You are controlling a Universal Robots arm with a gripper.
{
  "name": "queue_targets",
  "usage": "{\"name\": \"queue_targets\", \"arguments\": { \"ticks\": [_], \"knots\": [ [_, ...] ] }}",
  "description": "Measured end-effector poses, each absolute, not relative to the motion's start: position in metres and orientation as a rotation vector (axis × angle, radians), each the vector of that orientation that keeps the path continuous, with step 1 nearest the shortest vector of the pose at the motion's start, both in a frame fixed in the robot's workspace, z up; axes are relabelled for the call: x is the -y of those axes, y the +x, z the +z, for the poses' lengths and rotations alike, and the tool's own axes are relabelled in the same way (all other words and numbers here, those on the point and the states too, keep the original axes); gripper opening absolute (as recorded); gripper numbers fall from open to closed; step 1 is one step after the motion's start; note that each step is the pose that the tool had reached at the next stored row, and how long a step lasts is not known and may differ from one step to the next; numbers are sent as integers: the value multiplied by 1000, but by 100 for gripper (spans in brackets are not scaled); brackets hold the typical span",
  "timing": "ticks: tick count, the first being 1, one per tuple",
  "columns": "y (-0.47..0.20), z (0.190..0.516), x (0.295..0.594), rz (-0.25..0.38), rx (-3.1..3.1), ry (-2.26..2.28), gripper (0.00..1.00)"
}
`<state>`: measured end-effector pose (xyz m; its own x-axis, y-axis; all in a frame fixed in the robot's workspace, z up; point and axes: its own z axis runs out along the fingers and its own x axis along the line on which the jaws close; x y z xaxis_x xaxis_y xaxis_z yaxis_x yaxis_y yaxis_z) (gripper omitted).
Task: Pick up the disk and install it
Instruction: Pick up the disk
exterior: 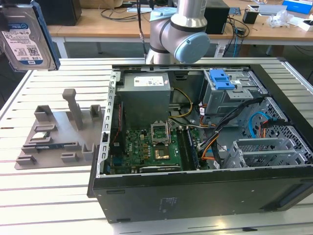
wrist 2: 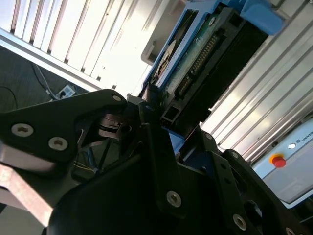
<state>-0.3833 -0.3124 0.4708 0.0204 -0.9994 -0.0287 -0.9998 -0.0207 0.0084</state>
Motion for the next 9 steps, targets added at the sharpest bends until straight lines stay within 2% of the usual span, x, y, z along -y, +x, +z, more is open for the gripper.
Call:
{"name": "queue_targets", "arguments": {
  "ticks": [9],
  "knots": [
    [-383, 509, 312, 41, -2188, -2234, 37]
  ]
}}
